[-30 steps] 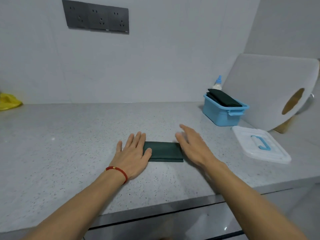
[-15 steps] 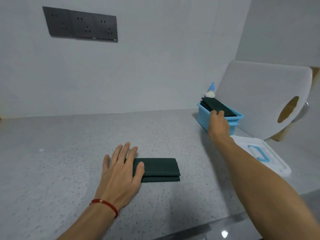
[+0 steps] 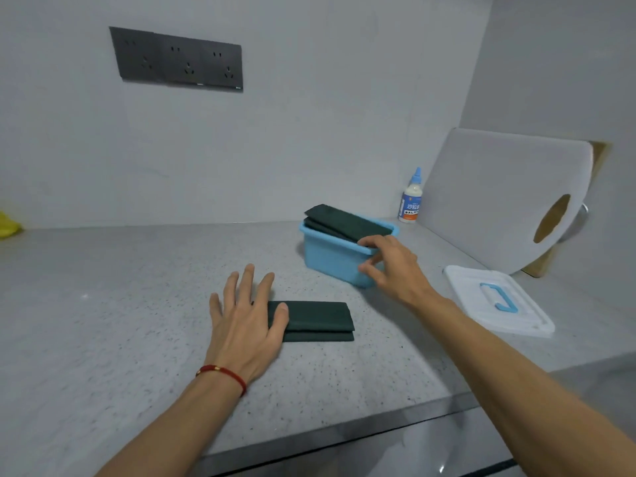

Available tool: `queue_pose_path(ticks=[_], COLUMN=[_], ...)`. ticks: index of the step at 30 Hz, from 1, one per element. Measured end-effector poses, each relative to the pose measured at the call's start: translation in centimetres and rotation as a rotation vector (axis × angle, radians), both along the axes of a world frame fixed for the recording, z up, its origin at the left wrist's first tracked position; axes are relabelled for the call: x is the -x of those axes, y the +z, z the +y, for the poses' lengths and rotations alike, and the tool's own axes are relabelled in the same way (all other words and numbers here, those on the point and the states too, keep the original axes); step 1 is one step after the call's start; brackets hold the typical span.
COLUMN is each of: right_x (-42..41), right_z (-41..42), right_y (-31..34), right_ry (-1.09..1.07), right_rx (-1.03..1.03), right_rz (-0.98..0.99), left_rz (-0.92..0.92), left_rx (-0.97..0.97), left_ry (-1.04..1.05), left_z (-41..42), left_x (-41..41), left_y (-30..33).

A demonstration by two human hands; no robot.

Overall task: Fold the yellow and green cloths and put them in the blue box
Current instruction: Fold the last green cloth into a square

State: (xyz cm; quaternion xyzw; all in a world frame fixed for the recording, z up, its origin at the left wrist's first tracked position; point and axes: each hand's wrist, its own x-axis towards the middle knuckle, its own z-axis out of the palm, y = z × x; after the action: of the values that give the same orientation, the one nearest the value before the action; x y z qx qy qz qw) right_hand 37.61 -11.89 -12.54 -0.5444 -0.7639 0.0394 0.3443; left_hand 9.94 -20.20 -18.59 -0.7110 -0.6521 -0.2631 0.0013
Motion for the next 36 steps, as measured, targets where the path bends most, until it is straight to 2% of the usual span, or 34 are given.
queue_pose_path(ticks=[4, 9, 11, 13, 15, 19, 21, 23, 25, 28, 30, 31, 33, 34, 36], right_x=[1.5, 2.5, 2.8, 3.2, 3.3, 3.5, 4.0, 4.4, 4.5, 4.7, 4.9, 4.8, 4.6, 4.4, 4.1], right_z=[-1.1, -1.2, -1.1, -0.6, 0.4, 2.4, 2.8, 2.9, 2.7, 1.2, -0.7, -1.7, -3.2, -3.5, -4.1], right_y=[0.3, 1.2, 1.7, 2.8, 4.3, 5.9, 5.5, 5.4, 5.4, 4.4, 3.4, 2.8, 1.5, 0.6, -1.2], right_ry=[0.075, 0.070, 0.031, 0.028, 0.025, -0.040, -0.099, -0.147, -0.164, -0.145, -0.048, 0.021, 0.126, 0.132, 0.069], right_rx=[-0.066, -0.110, -0.232, -0.326, -0.239, 0.185, 0.192, 0.141, 0.078, -0.161, -0.317, -0.323, -0.162, -0.032, 0.198], right_rz=[0.107, -0.078, -0.142, -0.116, -0.076, -0.156, -0.212, -0.283, -0.278, -0.115, -0.003, 0.032, 0.026, -0.051, -0.323], left_rz=[-0.068, -0.092, -0.179, -0.312, -0.363, -0.303, -0.218, -0.097, -0.086, -0.255, -0.385, -0.431, -0.434, -0.378, -0.199], left_rx=[-0.141, -0.302, -0.310, -0.284, -0.212, 0.059, 0.136, 0.173, 0.201, 0.110, -0.066, -0.172, -0.281, -0.212, 0.142], left_ry=[0.006, -0.105, -0.170, -0.197, -0.214, -0.155, -0.135, -0.157, -0.176, -0.180, -0.180, -0.154, -0.051, -0.007, 0.007], left_z=[-0.5, 0.1, 1.7, 3.8, 5.5, 8.6, 9.5, 9.7, 9.2, 8.3, 7.0, 6.2, 4.7, 4.1, 2.8], left_x=[0.2, 1.1, 1.4, 1.3, 1.2, 0.8, 0.8, 0.6, 0.8, 1.5, 1.8, 1.9, 2.2, 2.5, 2.8], left_y=[0.4, 2.5, 4.4, 6.6, 8.5, 10.4, 10.8, 11.6, 12.0, 12.0, 11.5, 11.0, 9.5, 8.5, 6.5])
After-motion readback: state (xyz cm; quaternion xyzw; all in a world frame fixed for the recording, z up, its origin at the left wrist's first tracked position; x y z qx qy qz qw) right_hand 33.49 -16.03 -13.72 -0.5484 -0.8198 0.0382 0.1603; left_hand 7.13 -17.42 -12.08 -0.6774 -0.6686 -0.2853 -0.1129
